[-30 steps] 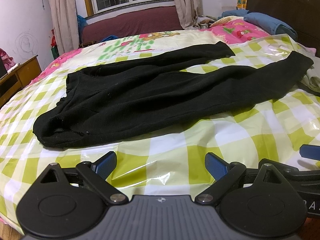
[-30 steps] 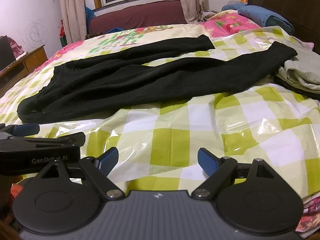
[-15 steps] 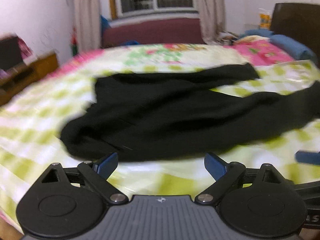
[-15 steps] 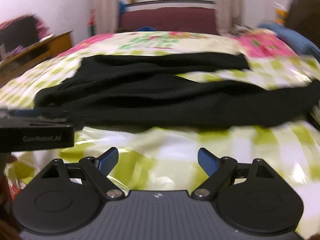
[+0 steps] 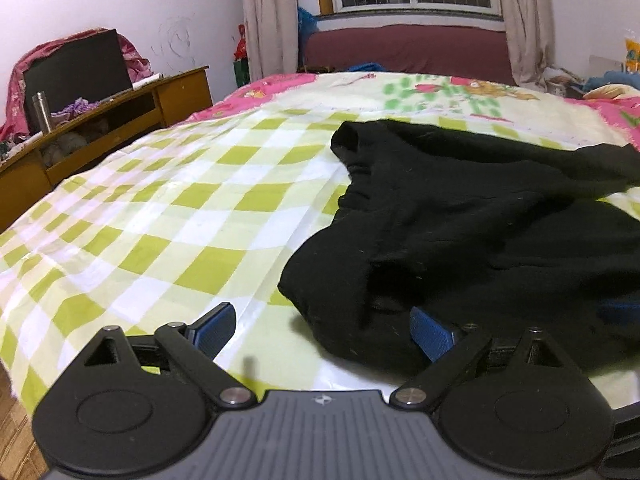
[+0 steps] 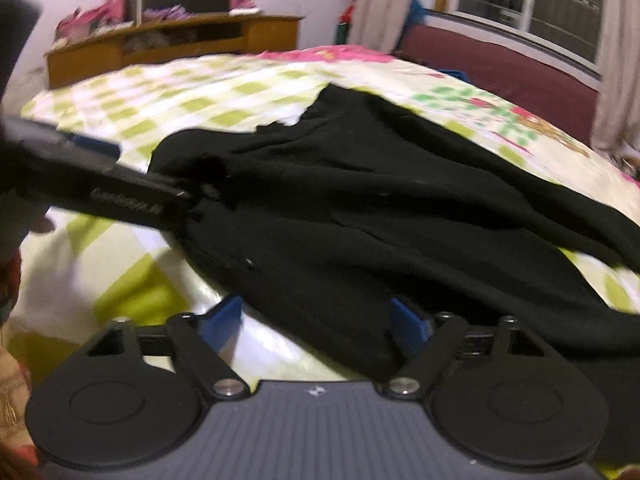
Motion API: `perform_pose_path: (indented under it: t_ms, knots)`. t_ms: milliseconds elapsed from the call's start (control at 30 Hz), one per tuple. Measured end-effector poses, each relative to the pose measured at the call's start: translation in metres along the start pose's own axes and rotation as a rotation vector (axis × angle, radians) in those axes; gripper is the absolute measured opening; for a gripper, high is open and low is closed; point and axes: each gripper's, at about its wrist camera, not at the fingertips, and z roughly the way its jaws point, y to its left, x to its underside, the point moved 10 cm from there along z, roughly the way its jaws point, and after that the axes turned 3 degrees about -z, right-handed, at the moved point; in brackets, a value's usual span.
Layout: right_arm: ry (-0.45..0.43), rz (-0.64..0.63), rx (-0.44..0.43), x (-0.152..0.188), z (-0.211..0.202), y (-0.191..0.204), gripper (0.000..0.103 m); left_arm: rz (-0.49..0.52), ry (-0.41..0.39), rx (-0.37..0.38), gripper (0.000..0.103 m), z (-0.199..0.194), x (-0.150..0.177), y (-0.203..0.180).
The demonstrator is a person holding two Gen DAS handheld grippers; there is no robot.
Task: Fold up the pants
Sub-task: 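Grasp the waistband of the black pants with both grippers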
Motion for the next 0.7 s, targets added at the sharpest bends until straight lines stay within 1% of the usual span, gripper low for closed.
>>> perform_pose_path:
  t_ms: [67, 100, 133, 167, 200, 233, 300, 433, 500, 567, 633, 700]
  knots:
    - [0.022, 0.001, -0.026, -0.001, 0.010, 0.005, 0.045, 0.008, 0.006, 0.014, 0.087, 0.012, -0.001, 0.001]
    - [0.032, 0.008, -0.036, -0.002, 0.013, 0.006, 0.040, 0.008, 0.018, 0.023, 0.078, 0.019, -0.001, 0.001]
    - [0.038, 0.011, -0.038, -0.003, 0.014, 0.008, 0.033, 0.001, 0.031, 0.040, 0.070, 0.023, 0.000, 0.002]
    - [0.046, 0.007, -0.037, -0.004, 0.016, 0.011, 0.027, -0.015, 0.037, 0.062, 0.067, 0.027, 0.001, 0.003]
    - [0.055, -0.001, -0.035, -0.005, 0.017, 0.015, 0.023, -0.024, 0.040, 0.079, 0.063, 0.027, 0.000, 0.004]
    - [0.061, -0.014, -0.033, -0.006, 0.018, 0.019, 0.018, -0.030, 0.037, 0.092, 0.061, 0.026, 0.000, 0.005]
    - [0.061, -0.049, -0.024, -0.011, 0.021, 0.031, 0.017, -0.041, 0.027, 0.090, 0.059, 0.023, 0.001, 0.012]
    - [0.055, -0.058, -0.075, -0.023, 0.026, 0.059, 0.015, -0.085, 0.008, 0.041, 0.059, 0.016, 0.001, 0.041]
    - [0.045, -0.056, -0.105, -0.031, 0.029, 0.077, 0.015, -0.091, 0.011, -0.002, 0.058, 0.017, 0.002, 0.058]
    - [0.032, -0.069, -0.139, -0.041, 0.033, 0.099, 0.015, -0.081, 0.015, -0.061, 0.058, 0.017, 0.004, 0.076]
    - [0.027, -0.101, -0.143, -0.047, 0.036, 0.116, 0.015, -0.069, 0.034, -0.103, 0.059, 0.016, 0.007, 0.090]
    - [0.017, -0.082, -0.165, -0.051, 0.031, 0.120, 0.021, -0.074, 0.045, -0.119, 0.061, 0.011, 0.009, 0.098]
